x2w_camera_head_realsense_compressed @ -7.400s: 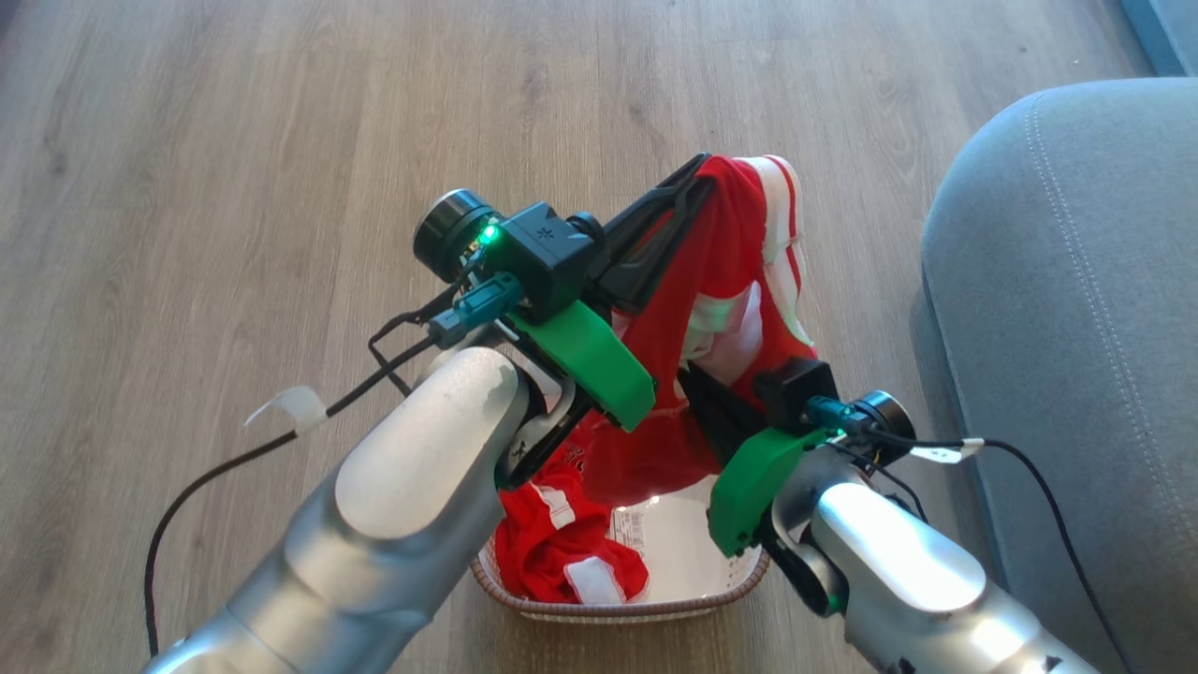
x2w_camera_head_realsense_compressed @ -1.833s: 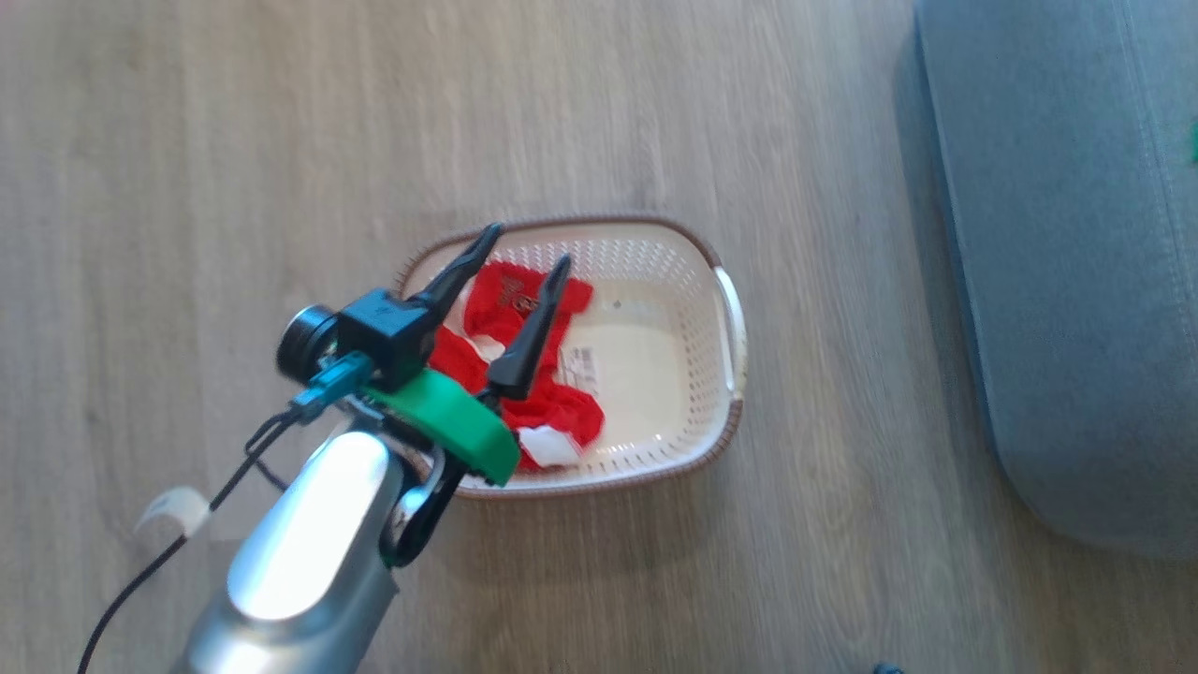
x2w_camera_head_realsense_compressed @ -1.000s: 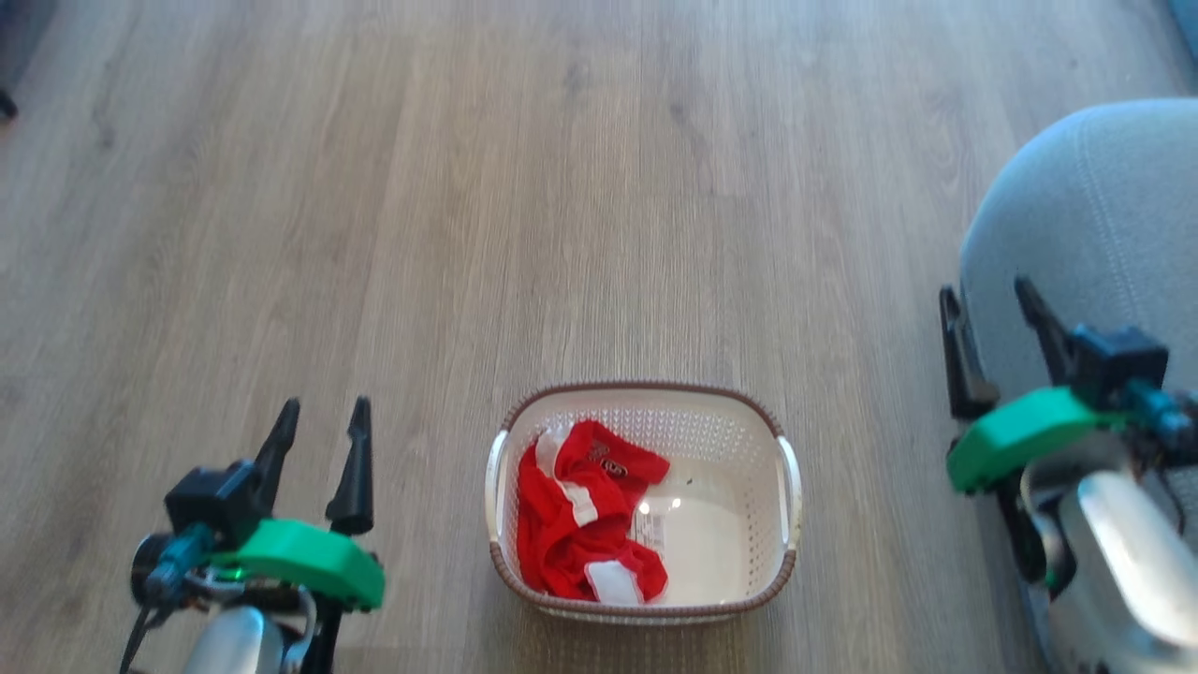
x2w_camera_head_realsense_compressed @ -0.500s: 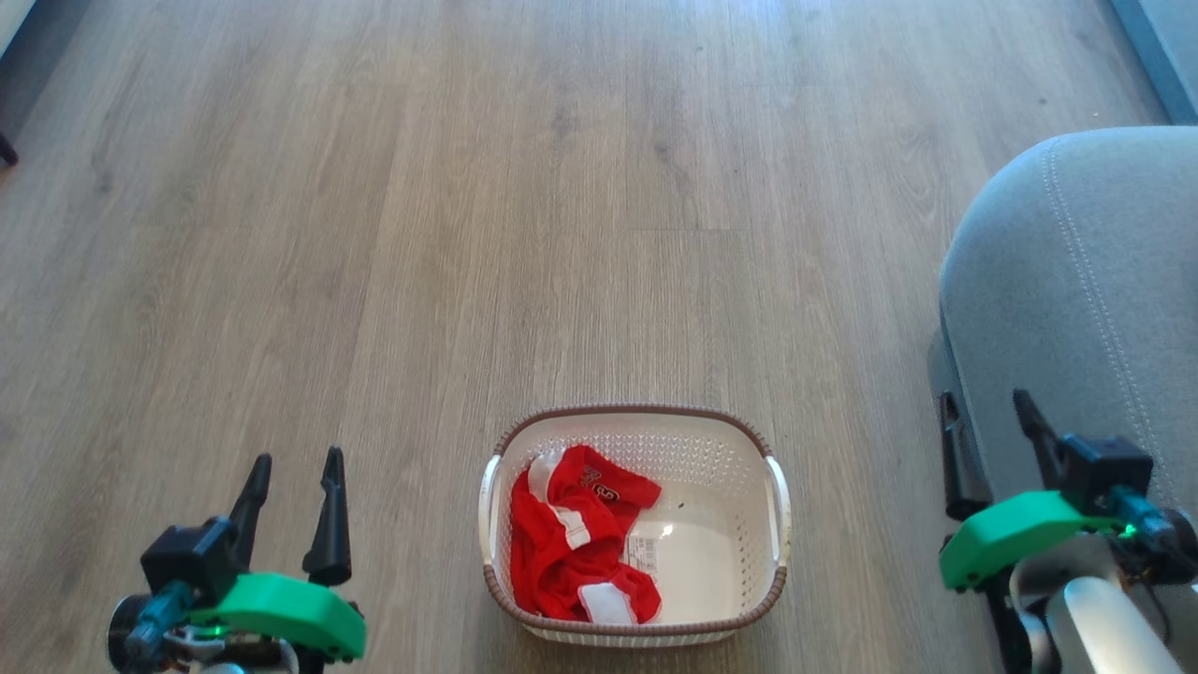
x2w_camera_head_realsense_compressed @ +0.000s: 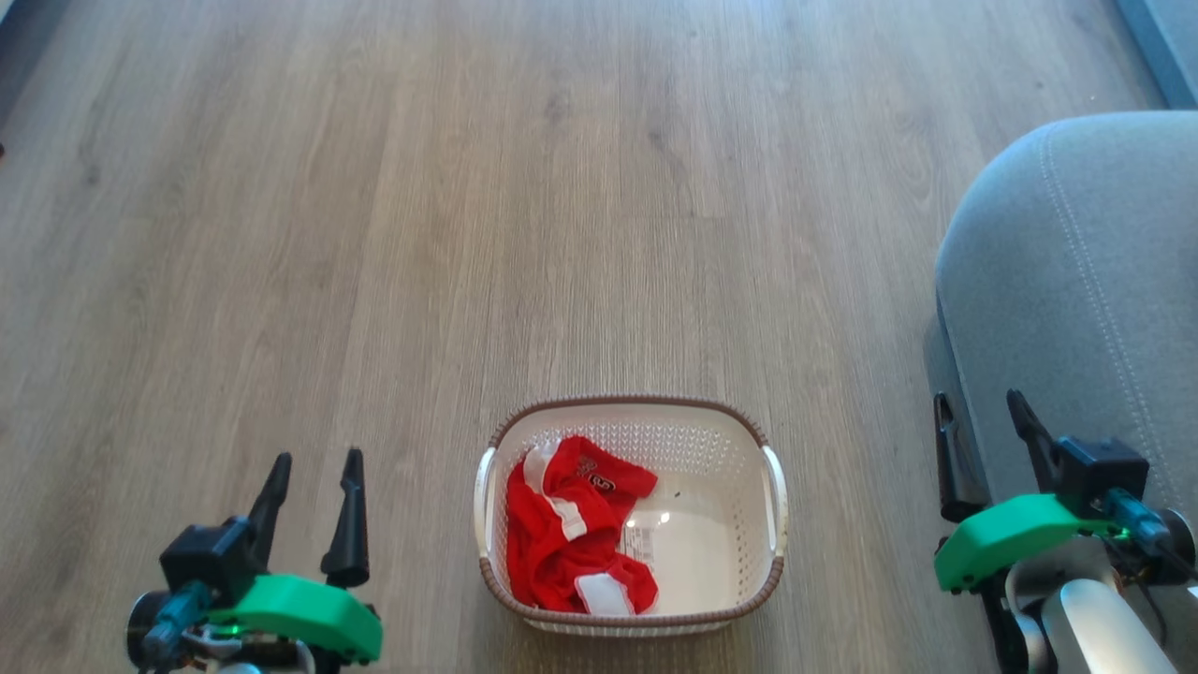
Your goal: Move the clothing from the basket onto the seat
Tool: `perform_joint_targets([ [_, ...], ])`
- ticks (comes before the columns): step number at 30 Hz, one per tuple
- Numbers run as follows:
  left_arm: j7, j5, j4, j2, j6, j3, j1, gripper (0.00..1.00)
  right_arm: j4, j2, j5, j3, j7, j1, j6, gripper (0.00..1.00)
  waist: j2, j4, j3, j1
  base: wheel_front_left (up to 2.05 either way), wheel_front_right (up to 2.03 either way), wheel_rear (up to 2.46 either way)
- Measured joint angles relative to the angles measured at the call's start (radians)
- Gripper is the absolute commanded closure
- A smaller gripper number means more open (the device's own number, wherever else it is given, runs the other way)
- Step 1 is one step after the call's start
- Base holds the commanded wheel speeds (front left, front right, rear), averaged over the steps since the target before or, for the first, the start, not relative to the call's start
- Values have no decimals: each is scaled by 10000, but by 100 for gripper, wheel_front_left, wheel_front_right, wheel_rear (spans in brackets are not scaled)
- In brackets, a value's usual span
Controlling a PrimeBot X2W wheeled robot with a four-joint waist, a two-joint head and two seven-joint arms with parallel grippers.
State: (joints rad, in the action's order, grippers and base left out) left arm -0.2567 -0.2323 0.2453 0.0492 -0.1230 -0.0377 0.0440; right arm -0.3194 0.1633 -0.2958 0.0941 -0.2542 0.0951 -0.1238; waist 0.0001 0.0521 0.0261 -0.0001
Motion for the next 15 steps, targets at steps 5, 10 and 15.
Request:
perform_joint_targets([
  [5,0,-100,15,0,0,-299,-78,0,270,-2,59,-50,0,91,0,0,0,-45,430,0,0,0,0],
  [10,0,-163,107,-4,-2,-754,-670,0,631,-8,146,-67,0,847,0,0,0,-126,1181,0,0,0,0],
  [15,0,-203,368,-10,-8,-1246,-1550,0,986,-92,245,-96,0,1655,0,0,0,-237,2131,0,0,0,0],
])
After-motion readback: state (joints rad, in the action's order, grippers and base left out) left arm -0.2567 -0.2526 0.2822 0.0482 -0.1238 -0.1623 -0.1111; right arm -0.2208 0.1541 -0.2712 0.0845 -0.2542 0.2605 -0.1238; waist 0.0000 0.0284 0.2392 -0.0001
